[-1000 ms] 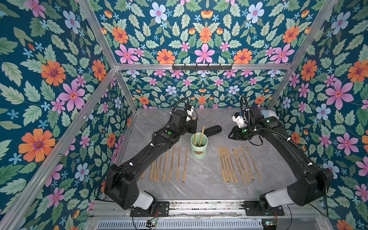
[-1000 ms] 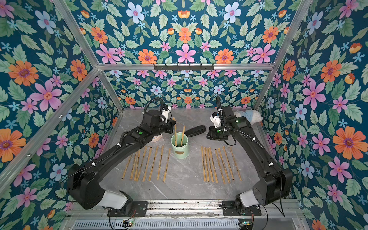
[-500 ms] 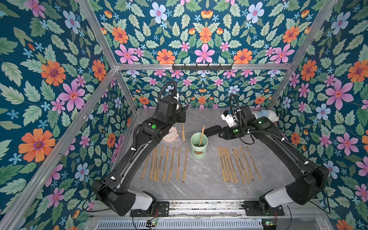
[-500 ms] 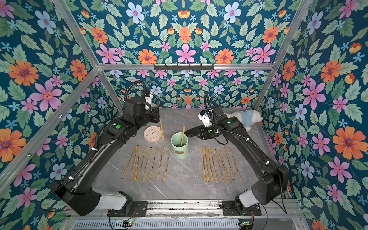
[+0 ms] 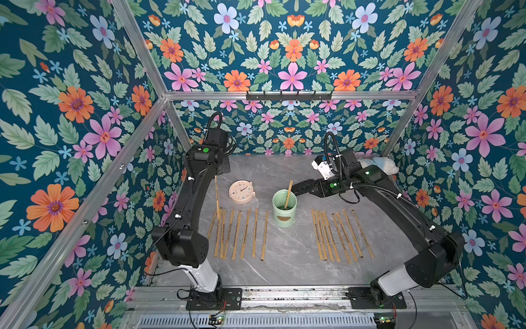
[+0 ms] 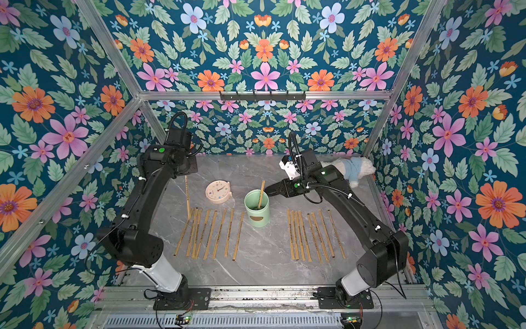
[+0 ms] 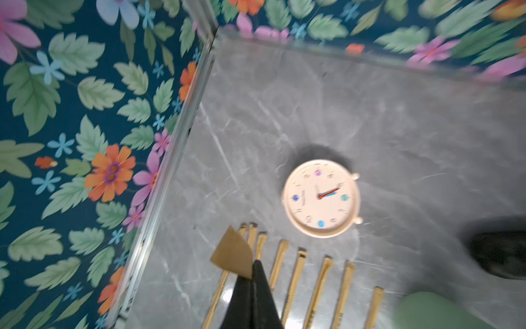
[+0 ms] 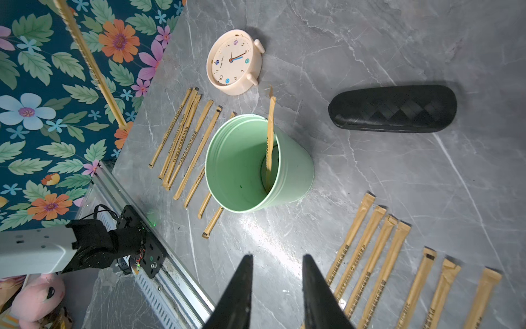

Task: Take the straws out of the storage container
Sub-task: Pick up the straw from the container.

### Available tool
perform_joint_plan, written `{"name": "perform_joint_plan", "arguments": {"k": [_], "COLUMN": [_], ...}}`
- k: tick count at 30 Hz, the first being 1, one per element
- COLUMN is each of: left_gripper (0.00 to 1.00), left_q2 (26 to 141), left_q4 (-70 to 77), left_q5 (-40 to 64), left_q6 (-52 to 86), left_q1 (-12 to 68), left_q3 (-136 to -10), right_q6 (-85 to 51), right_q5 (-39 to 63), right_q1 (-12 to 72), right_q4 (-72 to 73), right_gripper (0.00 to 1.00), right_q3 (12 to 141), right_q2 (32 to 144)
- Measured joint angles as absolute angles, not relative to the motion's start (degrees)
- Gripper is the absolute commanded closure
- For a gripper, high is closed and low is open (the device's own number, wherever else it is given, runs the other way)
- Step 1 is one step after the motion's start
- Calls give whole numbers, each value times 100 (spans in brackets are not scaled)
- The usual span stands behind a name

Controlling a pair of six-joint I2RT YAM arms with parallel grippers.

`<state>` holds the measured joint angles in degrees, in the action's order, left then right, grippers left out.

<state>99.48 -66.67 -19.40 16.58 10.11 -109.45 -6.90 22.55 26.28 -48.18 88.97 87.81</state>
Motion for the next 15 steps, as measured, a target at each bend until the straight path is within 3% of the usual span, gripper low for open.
{"name": "perform_joint_plan", "arguments": {"k": [6, 15], "left_gripper": [95, 95], "left_q2": [10425, 10558], "left_q4": [-7170, -6770], "left_q5": [-2480, -2700], "left_q6": [1680, 1479], "left_q1": [725, 14], "left_q3": [-10639, -9491], "right_q6": [-598, -602], "right_q5": [2403, 2486], "right_q1": [2679, 2875], "right_q4": [-4823, -4823], "right_gripper": [68, 68], "right_q3": [9000, 9039], "right_q2": [8901, 8986]}}
